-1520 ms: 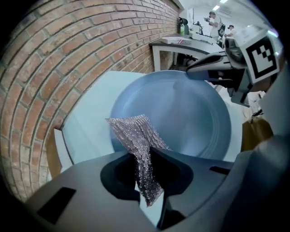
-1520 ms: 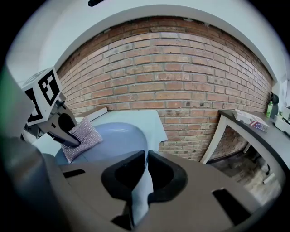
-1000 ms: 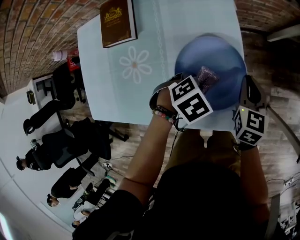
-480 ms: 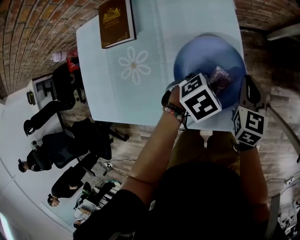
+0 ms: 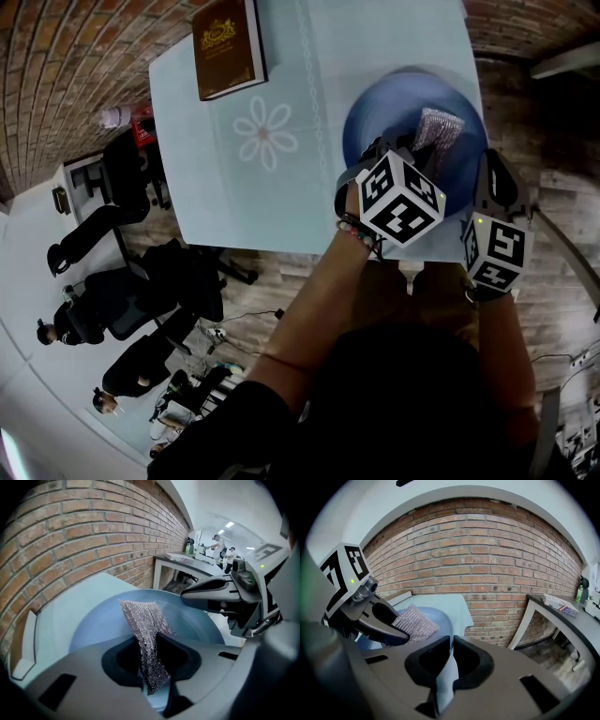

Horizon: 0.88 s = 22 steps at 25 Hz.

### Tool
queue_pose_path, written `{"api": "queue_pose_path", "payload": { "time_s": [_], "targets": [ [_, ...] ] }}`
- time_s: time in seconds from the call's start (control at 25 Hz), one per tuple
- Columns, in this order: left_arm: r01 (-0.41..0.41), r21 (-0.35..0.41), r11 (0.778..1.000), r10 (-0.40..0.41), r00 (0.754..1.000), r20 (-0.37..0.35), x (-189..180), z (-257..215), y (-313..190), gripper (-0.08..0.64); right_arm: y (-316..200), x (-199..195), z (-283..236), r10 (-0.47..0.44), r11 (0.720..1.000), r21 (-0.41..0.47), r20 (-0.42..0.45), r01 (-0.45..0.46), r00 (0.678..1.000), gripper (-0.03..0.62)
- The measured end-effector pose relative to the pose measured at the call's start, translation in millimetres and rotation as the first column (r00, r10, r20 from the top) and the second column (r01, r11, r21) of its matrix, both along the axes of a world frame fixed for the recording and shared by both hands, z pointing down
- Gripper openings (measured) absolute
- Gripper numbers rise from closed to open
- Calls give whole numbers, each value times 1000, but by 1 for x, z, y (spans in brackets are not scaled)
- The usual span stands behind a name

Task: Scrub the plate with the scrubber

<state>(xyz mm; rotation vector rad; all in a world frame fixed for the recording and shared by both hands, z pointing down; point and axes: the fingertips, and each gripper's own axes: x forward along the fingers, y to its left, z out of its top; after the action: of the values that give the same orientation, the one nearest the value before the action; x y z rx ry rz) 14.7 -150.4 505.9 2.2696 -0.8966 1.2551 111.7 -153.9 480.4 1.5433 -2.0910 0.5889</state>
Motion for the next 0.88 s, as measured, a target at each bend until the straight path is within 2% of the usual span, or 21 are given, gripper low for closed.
{"api": "queue_pose_path", "payload": {
  "time_s": [0.16,0.36,0.52,0.76,0.88],
  "targets": [
    [93,69,993,-93,996,-1,-15,-2,-13,104,-1,0,1,11,1000,-3,22,-11,1000,45],
    [152,110,982,-141,985,-102,-14,-16,-13,98,3,2,-2,22,1000,-6,32,-22,999,44],
    [182,162,970,-163,979,-126,-19,-36,-20,92,-9,5,-28,15,998,68,25,-17,1000,44],
    [177,210,962,-150,979,-135,-21,-73,-25,84,-25,8,-79,-2,989,146,50,-6,999,44],
    [205,259,944,-167,973,-159,-25,-107,-29,83,-29,5,-112,-31,980,200,62,18,998,44]
  ]
}}
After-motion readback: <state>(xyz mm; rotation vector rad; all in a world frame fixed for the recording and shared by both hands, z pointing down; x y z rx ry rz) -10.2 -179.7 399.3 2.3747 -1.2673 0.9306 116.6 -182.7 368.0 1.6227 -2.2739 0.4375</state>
